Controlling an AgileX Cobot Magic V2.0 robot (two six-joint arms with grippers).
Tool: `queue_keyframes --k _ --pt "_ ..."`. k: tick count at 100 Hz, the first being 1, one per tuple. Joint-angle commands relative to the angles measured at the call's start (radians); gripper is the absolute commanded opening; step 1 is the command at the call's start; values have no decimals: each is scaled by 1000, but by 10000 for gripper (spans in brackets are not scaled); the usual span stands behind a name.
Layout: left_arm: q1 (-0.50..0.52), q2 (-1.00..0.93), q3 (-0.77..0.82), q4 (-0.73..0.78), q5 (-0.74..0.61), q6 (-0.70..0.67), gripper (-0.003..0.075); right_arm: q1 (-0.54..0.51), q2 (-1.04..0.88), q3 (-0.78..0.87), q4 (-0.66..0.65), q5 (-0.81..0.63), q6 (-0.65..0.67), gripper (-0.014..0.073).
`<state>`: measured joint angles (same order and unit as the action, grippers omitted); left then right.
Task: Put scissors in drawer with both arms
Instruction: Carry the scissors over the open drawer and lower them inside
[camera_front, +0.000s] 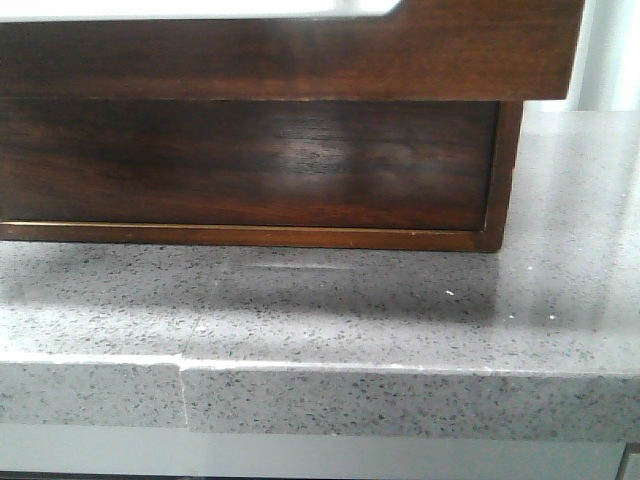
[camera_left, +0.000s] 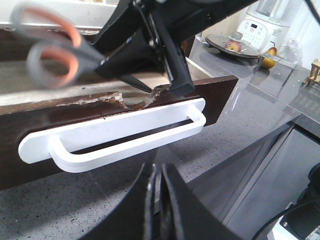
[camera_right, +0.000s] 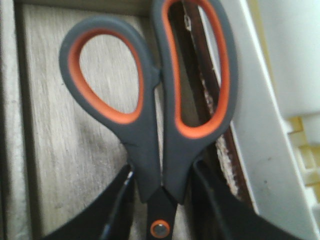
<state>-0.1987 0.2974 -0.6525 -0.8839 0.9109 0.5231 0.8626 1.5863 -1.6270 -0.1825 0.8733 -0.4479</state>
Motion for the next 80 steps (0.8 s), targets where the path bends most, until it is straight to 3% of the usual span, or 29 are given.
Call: queue_keyframes --k 1,8,20,27,37,39,54,80 --pt "-2 13 -33 -51 -46 2 -20 -6 -32 -30 -28 -45 15 486" --pt "-2 13 -33 -51 -46 2 -20 -6 -34 -30 -28 -35 31 545" --pt "-2 13 -33 -44 -46 2 -20 -2 -56 -32 -11 -6 62 456" --pt "-2 11 -33 -19 -52 2 -20 5 -85 -32 -4 15 118 283" --pt "-2 -5 -33 66 -64 2 -20 5 -145 -27 75 60 128 -43" --pt "-2 -12 -33 91 -68 2 -20 5 -162 -20 93 63 131 -71" --pt "-2 -113 -33 284 -127 -4 -20 29 -342 96 149 31 131 -43" --pt "-2 -279 -16 447 -116 -5 -20 51 -830 537 104 -187 191 -43"
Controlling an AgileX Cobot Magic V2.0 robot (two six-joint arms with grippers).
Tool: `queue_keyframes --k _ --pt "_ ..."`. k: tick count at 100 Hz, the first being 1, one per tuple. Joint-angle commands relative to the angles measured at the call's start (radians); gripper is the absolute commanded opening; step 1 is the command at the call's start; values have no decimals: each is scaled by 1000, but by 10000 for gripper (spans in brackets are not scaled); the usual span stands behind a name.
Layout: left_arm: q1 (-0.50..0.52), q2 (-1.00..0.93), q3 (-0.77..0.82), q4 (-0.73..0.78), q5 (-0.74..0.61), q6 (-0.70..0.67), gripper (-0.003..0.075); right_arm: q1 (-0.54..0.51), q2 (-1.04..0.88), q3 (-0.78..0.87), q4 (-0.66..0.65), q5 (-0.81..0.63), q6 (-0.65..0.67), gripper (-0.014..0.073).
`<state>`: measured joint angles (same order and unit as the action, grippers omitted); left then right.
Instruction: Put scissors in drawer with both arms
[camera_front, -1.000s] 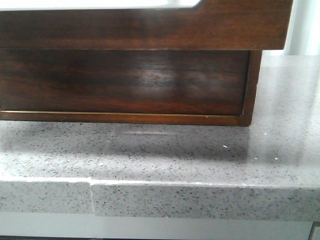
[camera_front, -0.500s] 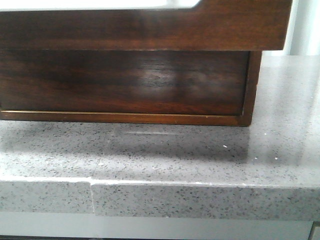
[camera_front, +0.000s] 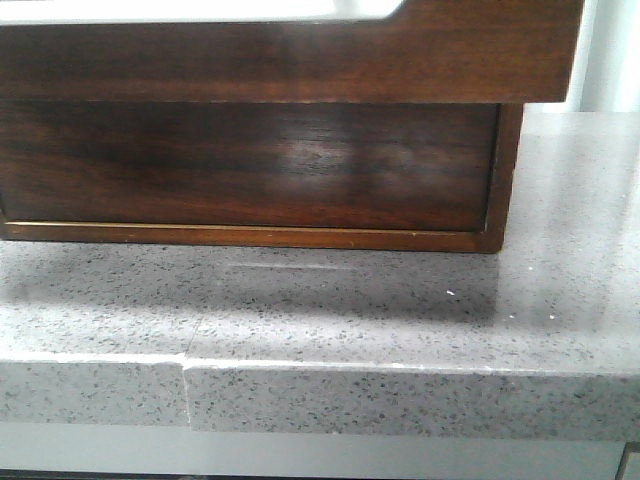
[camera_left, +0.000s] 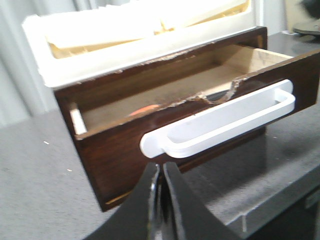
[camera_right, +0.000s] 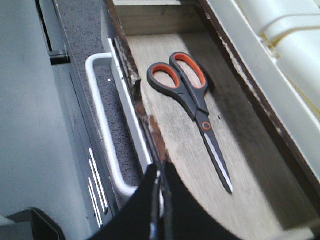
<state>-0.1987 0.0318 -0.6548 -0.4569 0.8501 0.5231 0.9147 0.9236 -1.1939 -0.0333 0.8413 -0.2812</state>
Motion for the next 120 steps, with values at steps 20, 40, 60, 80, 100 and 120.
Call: queue_keyframes --k 20,40,60,80,100,120 --pt "-2 -24 37 19 -61 -5 -20 -1 -552 388 -179 -259 79 -45" --pt "-2 -24 54 -5 -71 -5 -20 -1 -735 456 -362 -238 281 -45" --pt "-2 -24 54 -5 -71 -5 -20 -1 -731 456 -382 -264 281 -45" --pt "-2 -24 54 -5 -71 -5 -20 -1 -731 456 -382 -260 281 -45" --pt "-2 -24 54 -5 -71 -5 -20 -1 -731 456 -382 -260 281 -45" --pt "-2 -24 56 -5 -71 -5 -20 -1 -731 456 -382 -260 281 -45"
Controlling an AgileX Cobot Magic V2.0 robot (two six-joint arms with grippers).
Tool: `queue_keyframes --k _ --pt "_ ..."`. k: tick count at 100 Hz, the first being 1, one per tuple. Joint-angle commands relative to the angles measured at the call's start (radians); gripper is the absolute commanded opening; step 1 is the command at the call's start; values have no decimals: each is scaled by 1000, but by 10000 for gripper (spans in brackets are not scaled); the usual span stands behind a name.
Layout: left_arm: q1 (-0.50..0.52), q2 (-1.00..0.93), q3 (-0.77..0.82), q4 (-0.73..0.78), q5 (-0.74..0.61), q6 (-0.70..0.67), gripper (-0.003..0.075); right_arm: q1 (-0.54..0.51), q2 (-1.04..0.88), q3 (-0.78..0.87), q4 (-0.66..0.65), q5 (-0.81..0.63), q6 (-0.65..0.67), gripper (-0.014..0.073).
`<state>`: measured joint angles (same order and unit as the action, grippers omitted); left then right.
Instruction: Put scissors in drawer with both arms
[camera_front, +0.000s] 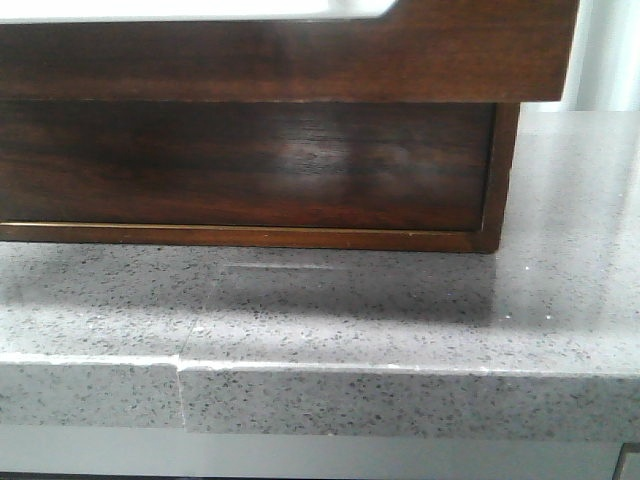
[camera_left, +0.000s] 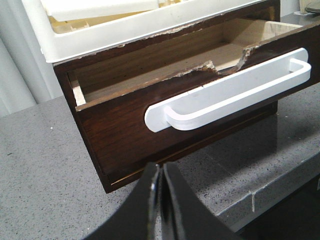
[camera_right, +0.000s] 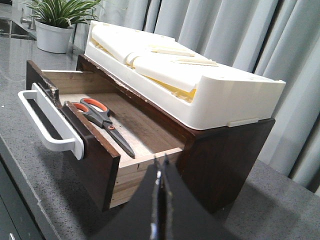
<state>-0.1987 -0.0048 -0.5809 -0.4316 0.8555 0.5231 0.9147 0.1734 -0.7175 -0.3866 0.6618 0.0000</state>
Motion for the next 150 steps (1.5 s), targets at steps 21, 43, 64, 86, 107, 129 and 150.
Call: queue_keyframes --k 21,43,64,86,107,129,150 --pt "-1 13 30 -25 -80 -5 -20 -1 19 -20 -29 -80 0 -45" --pt "43 -14 224 56 -435 -9 -20 -1 19 -20 -29 -80 0 -45" --pt "147 -24 456 281 -644 -363 -20 -1 19 -20 -29 -80 0 -45" --pt "152 -32 552 374 -651 -455 -20 -1 19 -20 -29 -80 0 -45" --pt "152 -32 598 395 -616 -502 -20 -1 19 -20 -29 -79 0 -45" --pt "152 -32 598 416 -601 -502 -20 -1 19 -20 -29 -78 0 -45" --pt "152 -32 598 421 -587 -502 -20 -1 19 -20 -29 -78 0 -45"
